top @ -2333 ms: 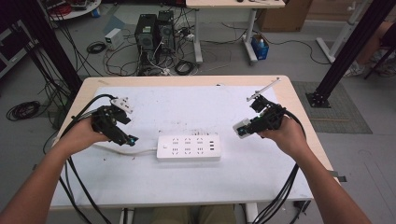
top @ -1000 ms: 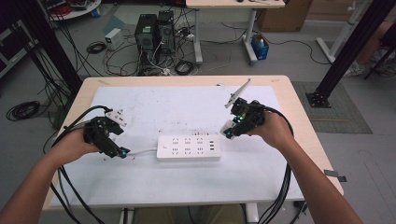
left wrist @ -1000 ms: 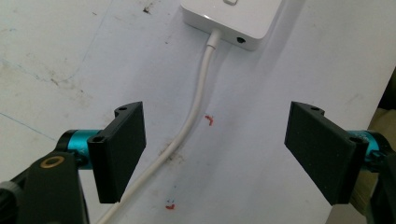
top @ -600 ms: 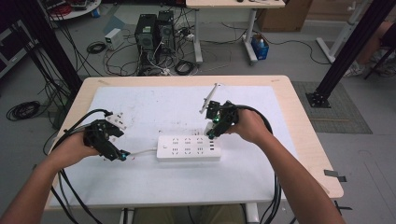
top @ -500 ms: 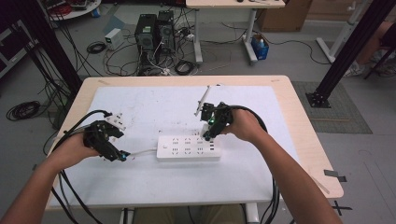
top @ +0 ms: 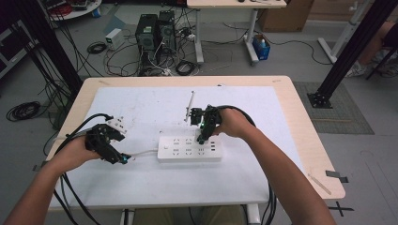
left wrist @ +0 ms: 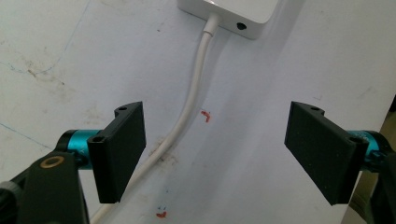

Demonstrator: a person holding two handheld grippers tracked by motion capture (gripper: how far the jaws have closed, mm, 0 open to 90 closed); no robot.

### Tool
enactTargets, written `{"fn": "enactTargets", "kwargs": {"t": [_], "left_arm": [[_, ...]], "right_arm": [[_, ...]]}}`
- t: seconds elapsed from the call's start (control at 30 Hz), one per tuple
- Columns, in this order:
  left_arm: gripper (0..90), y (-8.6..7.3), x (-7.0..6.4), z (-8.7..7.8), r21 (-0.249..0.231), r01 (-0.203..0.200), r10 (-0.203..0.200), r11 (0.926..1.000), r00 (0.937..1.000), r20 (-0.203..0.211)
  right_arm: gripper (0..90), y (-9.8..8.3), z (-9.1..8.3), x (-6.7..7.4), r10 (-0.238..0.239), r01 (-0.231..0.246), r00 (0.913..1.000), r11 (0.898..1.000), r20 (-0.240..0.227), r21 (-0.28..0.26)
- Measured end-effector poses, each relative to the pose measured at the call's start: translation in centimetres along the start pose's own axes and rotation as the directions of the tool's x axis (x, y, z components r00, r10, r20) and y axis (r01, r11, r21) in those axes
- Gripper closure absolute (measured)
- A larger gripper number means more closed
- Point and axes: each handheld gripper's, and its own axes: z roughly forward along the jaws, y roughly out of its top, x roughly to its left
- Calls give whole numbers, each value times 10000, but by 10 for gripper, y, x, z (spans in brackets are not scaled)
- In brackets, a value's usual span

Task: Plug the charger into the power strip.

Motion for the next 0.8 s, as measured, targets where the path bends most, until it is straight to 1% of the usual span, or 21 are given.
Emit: {"fn": "enactTargets", "kwargs": {"t": [0.07, 0.1, 0.13, 0.2, 0.23, 0.27, 0.3, 0.33, 0.43, 0.47, 0.53, 0.57, 0.6, 0.63, 0.67, 0.73, 0.77, 0.8], "left_arm": [[207, 0, 1, 1, -48, 14, -14, 10000, 10000, 10], [207, 0, 1, 1, -38, 8, -8, 10000, 10000, 16], [207, 0, 1, 1, -20, -9, 9, 10000, 10000, 8], [207, 0, 2, 2, -10, -13, 13, 10000, 10000, 23], [207, 0, 3, 2, -17, 50, -50, 10000, 10000, 27], [207, 0, 3, 2, 12, 24, -24, 10000, 10000, 22], [207, 0, 4, 2, 17, -1, 1, 10000, 10000, 20], [207, 0, 3, 2, -43, 67, -67, 10000, 10000, 14], [207, 0, 5, 2, 24, 41, -41, 10000, 10000, 44], [207, 0, 5, 3, -13, 101, -101, 9999, 9999, 31], [207, 1, 7, 3, 79, 63, -63, 9999, 10000, 30], [207, 1, 6, 4, 59, 87, -87, 9999, 10000, 33], [207, 2, 6, 4, 8, 140, -140, 9999, 9999, 54], [207, 2, 6, 4, 28, 63, -63, 10000, 10000, 49], [207, 2, 5, 4, -2, 65, -65, 10000, 10000, 64], [207, 2, 4, 4, 20, 17, -17, 10000, 9999, 102], [207, 2, 4, 4, 36, 37, -37, 10000, 10000, 84], [207, 1, 4, 4, 33, 59, -59, 10000, 10000, 76]], "right_arm": [[622, 0, 3, -1, -211, 211, 9998, 9998, -20, -15], [621, 0, 6, -2, -327, 327, 9993, 9995, -157, 17], [622, 0, 7, -3, -431, 431, 9989, 9991, -171, -21], [622, 1, 7, -3, -495, 495, 9985, 9988, -213, -20], [622, 1, 7, -5, -607, 609, 9979, 9981, -223, 72], [623, 1, 8, -6, -726, 730, 9973, 9969, -138, 286], [623, 1, 8, -6, -726, 730, 9973, 9969, -138, 286], [623, 1, 11, -7, -793, 803, 9963, 9964, -334, 286], [624, 2, 12, -9, -807, 817, 9960, 9963, -389, 259], [625, 3, 12, -8, -724, 736, 9967, 9968, -372, 325], [625, 4, 12, -7, -883, 895, 9956, 9951, -307, 422], [625, 6, 13, -7, -781, 795, 9964, 9959, -319, 436], [625, 6, 13, -7, -781, 795, 9964, 9959, -319, 436], [626, 6, 16, -6, -833, 851, 9961, 9942, -297, 656], [625, 6, 21, -3, -958, 968, 9953, 9919, -155, 827], [625, 7, 21, -1, -975, 972, 9952, 9910, -9, 918], [625, 7, 21, -1, -975, 972, 9952, 9910, -9, 918], [626, 8, 22, 2, -1127, 1107, 9935, 9884, 140, 1039]]}}
